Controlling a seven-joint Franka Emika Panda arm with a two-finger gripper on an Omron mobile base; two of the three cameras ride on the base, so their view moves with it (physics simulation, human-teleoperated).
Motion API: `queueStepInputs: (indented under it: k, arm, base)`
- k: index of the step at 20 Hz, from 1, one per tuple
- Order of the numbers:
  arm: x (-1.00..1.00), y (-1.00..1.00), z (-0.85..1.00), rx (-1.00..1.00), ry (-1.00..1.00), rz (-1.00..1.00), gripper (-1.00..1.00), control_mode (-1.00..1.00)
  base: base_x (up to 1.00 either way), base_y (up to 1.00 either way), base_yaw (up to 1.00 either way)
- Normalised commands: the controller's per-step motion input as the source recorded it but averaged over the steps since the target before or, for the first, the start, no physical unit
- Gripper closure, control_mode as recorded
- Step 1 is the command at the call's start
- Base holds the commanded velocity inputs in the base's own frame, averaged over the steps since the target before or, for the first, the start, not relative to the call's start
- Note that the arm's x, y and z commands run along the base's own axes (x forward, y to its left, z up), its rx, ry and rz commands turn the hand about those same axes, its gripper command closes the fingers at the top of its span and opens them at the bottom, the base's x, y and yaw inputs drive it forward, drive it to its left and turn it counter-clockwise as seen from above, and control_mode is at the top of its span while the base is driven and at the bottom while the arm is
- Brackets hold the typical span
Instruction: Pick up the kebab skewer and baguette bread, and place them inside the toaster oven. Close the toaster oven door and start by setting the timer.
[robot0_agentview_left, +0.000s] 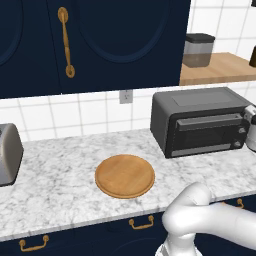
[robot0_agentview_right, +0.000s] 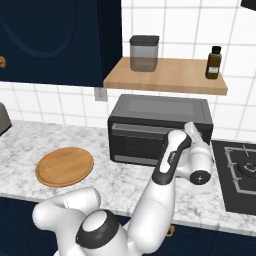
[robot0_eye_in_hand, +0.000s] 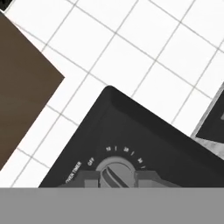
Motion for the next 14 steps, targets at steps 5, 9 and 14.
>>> queueStepInputs:
  k: [5,9,14]
  arm:
    - [-0.19,-0.09,-0.05,0.20,-0.02,-0.01,1.00,-1.00]
    - [-0.23,0.00,-0.12,0.18,-0.03,-0.04,1.00,-1.00]
    - [-0.27,0.00,-0.12,0.17,-0.04,-0.04,1.00,-1.00]
  base:
    - [0.00,0.00,0.00]
    - [0.00,0.00,0.00]
    - [0.00,0.00,0.00]
